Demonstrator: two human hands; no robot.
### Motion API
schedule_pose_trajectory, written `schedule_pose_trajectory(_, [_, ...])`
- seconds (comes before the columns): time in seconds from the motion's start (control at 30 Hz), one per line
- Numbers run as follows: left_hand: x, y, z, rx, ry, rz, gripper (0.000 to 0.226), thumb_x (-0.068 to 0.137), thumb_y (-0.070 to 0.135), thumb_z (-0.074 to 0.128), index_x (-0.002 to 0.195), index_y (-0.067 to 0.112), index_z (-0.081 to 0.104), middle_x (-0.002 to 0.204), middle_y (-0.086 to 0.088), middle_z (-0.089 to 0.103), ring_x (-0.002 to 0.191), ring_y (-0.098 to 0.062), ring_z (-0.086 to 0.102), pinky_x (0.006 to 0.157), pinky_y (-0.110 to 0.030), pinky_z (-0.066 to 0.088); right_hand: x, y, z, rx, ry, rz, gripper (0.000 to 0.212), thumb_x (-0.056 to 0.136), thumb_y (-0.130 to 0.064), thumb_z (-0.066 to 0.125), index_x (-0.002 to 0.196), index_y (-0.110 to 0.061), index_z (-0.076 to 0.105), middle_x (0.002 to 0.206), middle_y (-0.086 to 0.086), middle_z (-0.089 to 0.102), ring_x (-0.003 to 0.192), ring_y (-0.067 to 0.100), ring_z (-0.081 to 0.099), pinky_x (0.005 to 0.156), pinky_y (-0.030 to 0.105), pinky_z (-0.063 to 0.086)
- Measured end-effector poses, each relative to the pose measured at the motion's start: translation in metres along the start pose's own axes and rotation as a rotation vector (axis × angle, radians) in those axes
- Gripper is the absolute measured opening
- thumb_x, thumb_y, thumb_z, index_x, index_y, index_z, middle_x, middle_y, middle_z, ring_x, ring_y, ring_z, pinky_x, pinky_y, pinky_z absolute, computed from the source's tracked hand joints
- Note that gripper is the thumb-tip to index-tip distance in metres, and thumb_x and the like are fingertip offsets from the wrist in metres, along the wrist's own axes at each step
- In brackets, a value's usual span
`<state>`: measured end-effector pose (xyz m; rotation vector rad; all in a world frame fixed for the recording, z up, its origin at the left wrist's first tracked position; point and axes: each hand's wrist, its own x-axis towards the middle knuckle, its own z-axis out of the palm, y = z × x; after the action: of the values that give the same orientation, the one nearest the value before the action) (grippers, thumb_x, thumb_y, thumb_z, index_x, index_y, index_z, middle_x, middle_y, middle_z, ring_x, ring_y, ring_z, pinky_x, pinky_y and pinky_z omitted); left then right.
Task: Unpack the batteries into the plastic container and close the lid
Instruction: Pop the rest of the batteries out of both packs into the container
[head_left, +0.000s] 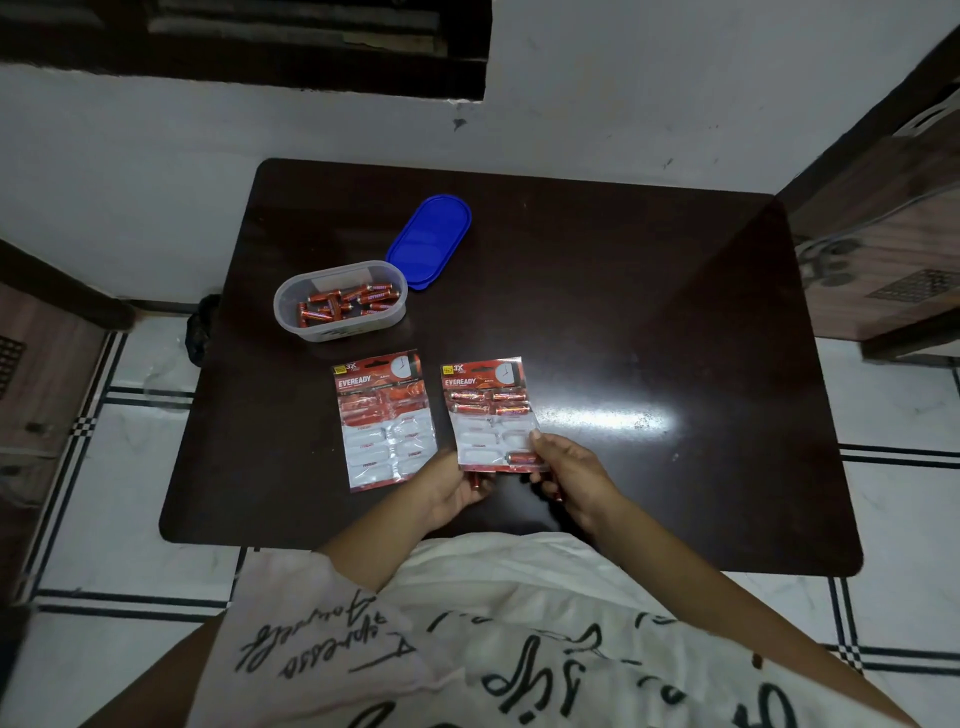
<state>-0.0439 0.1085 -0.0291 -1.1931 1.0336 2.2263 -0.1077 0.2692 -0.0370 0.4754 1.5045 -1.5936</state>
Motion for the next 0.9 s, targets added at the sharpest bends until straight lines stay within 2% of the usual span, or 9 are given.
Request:
schedule_pose_trajectory(0.17, [0.0,0.004,-0.012,0.059,0.05,0.029,0.017,0.094,0.008,0.056,0.095,0.022,0.065,0.067,0.009,0.065,0.053,-0.005,0.044,0.045,-0.017,0.032,-0.002,-0.002,0.0,0.032,-0.096,0.058,0.018,0.096,-0.015,0.058,0.11,-0.006,0.066,0.073,0.006,0.066,0.051,0.01,0.053,0.038,0.015,0.032])
schedule_pose_trajectory(0.27, [-0.003,0.006,-0.017,0.159,0.028,0.042,0.019,0.095,0.008,0.054,0.096,0.023,0.065,0.058,0.011,0.056,0.05,-0.006,0.033,0.046,-0.019,0.025,-0.002,0.003,-0.001,-0.104,-0.055,-0.008,0.023,0.095,-0.018,0.062,0.113,-0.004,0.068,0.067,0.005,0.061,0.049,0.008,0.048,0.039,0.015,0.031])
schedule_pose_trajectory(0.43, [-0.005,0.004,-0.023,0.267,-0.003,0.042,0.015,0.097,0.013,0.053,0.101,0.023,0.064,0.052,0.014,0.048,0.044,-0.004,0.025,0.045,-0.019,0.02,-0.005,0.007,0.005,-0.199,0.005,-0.088,0.024,0.095,-0.017,0.064,0.109,0.002,0.066,0.056,0.002,0.057,0.044,0.008,0.045,0.04,0.017,0.03])
schedule_pose_trajectory(0.57, [0.001,-0.002,-0.024,0.211,-0.011,0.047,0.021,0.099,0.012,0.045,0.101,0.023,0.063,0.054,0.011,0.044,0.042,-0.004,0.024,0.042,-0.019,0.02,-0.008,0.005,0.007,-0.161,-0.018,-0.121,0.014,0.096,-0.017,0.061,0.102,-0.004,0.064,0.054,-0.001,0.056,0.042,0.005,0.044,0.039,0.015,0.031])
schedule_pose_trajectory(0.63, [0.002,-0.006,-0.023,0.205,-0.024,0.041,0.022,0.098,0.01,0.046,0.106,0.021,0.063,0.059,0.009,0.047,0.041,-0.004,0.025,0.041,-0.019,0.02,-0.01,0.004,0.009,-0.127,-0.035,-0.124,0.01,0.097,-0.017,0.06,0.097,-0.008,0.063,0.055,-0.002,0.056,0.043,0.004,0.045,0.04,0.015,0.032])
schedule_pose_trajectory(0.7, [0.001,-0.012,-0.019,0.243,-0.047,0.035,0.022,0.096,0.01,0.053,0.113,0.018,0.064,0.08,0.001,0.063,0.04,-0.003,0.026,0.041,-0.018,0.02,-0.01,0.003,0.01,-0.144,-0.056,-0.121,0.009,0.097,-0.018,0.06,0.095,-0.009,0.061,0.055,-0.003,0.056,0.043,0.005,0.045,0.041,0.015,0.033])
schedule_pose_trajectory(0.77, [0.0,-0.018,-0.014,0.236,-0.035,0.034,0.024,0.093,0.011,0.059,0.116,0.014,0.063,0.097,-0.01,0.061,0.038,-0.002,0.026,0.04,-0.017,0.019,-0.01,0.002,0.011,-0.184,-0.066,-0.118,0.01,0.096,-0.019,0.062,0.094,-0.009,0.061,0.055,-0.002,0.057,0.044,0.006,0.045,0.041,0.016,0.033])
schedule_pose_trajectory(0.83, [0.001,-0.021,-0.01,0.225,0.01,0.068,0.025,0.089,0.012,0.062,0.114,0.015,0.062,0.092,-0.011,0.058,0.037,-0.003,0.026,0.04,-0.018,0.018,-0.009,0.001,0.011,-0.202,-0.062,-0.115,0.01,0.095,-0.019,0.063,0.092,-0.009,0.062,0.054,-0.002,0.059,0.043,0.007,0.045,0.04,0.017,0.031])
schedule_pose_trajectory(0.9, [0.003,-0.022,-0.01,0.232,0.056,0.113,0.015,0.091,0.012,0.058,0.104,0.018,0.06,0.072,-0.003,0.052,0.037,-0.004,0.026,0.041,-0.019,0.018,-0.009,-0.001,0.011,-0.201,-0.061,-0.113,0.009,0.095,-0.017,0.063,0.09,-0.009,0.062,0.054,-0.001,0.062,0.042,0.008,0.044,0.038,0.017,0.03])
